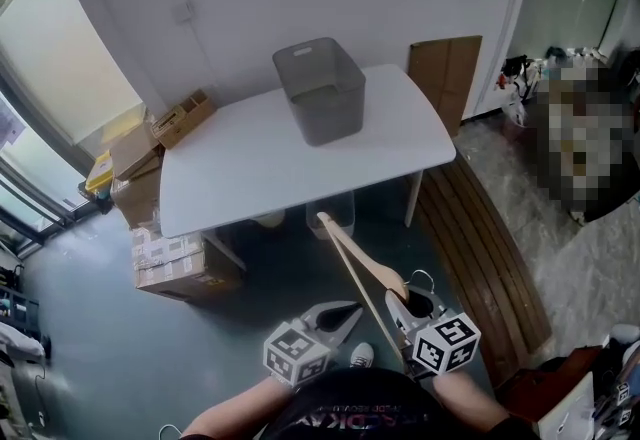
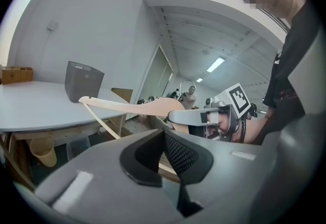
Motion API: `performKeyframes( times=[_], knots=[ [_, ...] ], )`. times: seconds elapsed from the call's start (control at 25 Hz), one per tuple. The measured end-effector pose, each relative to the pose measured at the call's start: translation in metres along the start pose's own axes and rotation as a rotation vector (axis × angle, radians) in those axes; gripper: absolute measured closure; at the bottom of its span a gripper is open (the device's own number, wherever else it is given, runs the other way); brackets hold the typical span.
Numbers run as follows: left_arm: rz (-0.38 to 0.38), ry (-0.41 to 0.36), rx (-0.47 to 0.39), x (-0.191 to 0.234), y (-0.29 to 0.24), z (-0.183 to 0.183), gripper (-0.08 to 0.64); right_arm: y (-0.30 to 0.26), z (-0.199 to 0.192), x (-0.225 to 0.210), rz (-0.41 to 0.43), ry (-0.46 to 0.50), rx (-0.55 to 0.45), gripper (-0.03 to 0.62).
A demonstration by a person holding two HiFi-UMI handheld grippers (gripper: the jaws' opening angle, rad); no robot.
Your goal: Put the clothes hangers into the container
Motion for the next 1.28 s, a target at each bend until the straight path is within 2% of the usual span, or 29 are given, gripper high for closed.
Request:
performKeyframes(
  times=[0.24, 0.6, 1.28],
  knots=[
    [0.005, 0.009, 0.008, 0.013, -0.007, 0.009, 0.555, -0.011, 0.012, -0.010, -0.004, -0.007, -0.012, 0.535],
    [-0.056, -0.007, 0.029, 0.047, -0.011, 0.021, 0.555, -0.039, 0.030, -0.013, -0.061, -0.009, -0.043, 0.535],
    [-0.051, 0.015, -0.010, 0.154, 0.030, 0.049, 0.555, -0.131, 0.077, 0.006, -0.125, 0.018, -0.069, 0.535]
  ],
)
Point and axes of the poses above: the fingertips, and each gripper's own axes: y backward along the fingers, x to its left, z out of its top, the point moved 7 cm from there along y, backward along the fingers, and after that the axes turned 3 degrees about x, right-handed, at the moved point
